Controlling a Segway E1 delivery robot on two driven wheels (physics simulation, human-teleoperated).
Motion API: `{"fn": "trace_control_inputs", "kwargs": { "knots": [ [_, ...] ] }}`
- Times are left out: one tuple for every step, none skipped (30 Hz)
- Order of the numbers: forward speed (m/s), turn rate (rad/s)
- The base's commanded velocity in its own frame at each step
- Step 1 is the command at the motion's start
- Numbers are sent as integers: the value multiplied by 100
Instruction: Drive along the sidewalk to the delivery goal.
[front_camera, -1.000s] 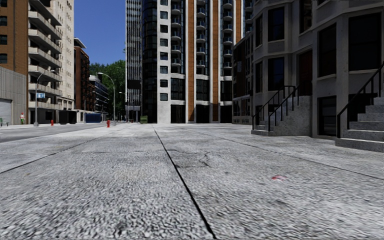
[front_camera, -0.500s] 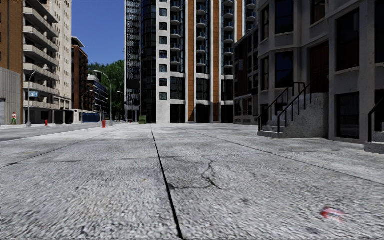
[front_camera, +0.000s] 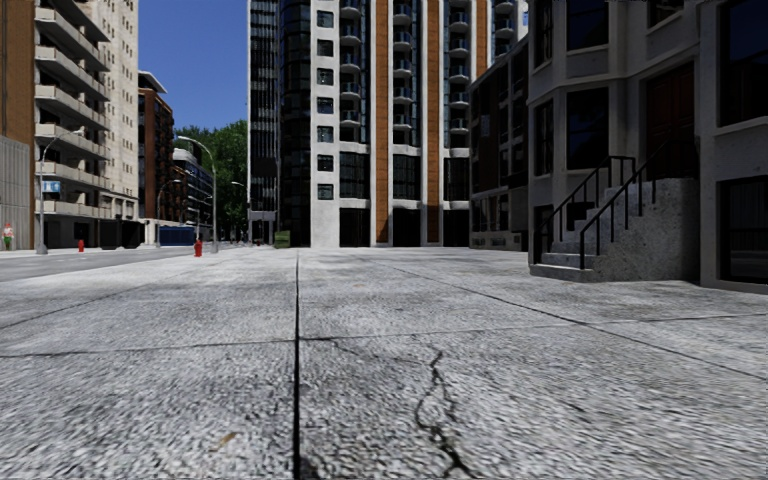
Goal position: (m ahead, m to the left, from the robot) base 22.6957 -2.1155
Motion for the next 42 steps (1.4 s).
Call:
{"fn": "trace_control_inputs", "kwargs": {
  "knots": [
    [200,0],
    [200,0],
    [200,0],
    [200,0],
    [200,0],
    [200,0],
    [200,0],
    [200,0],
    [200,0],
    [200,0],
    [200,0],
    [200,0],
    [200,0],
    [200,0],
    [200,0],
    [200,0],
    [200,0],
    [200,0],
    [200,0],
    [200,0],
    [200,0],
    [200,0],
    [200,0],
    [200,0],
    [200,0],
    [200,0],
    [200,0],
    [200,0],
    [200,0],
    [200,0],
    [200,0],
    [200,0],
    [200,0],
    [200,0],
    [200,0],
    [200,0],
    [200,0],
    [200,0],
    [200,0],
    [200,0],
    [200,0],
    [200,0]
  ]
}}
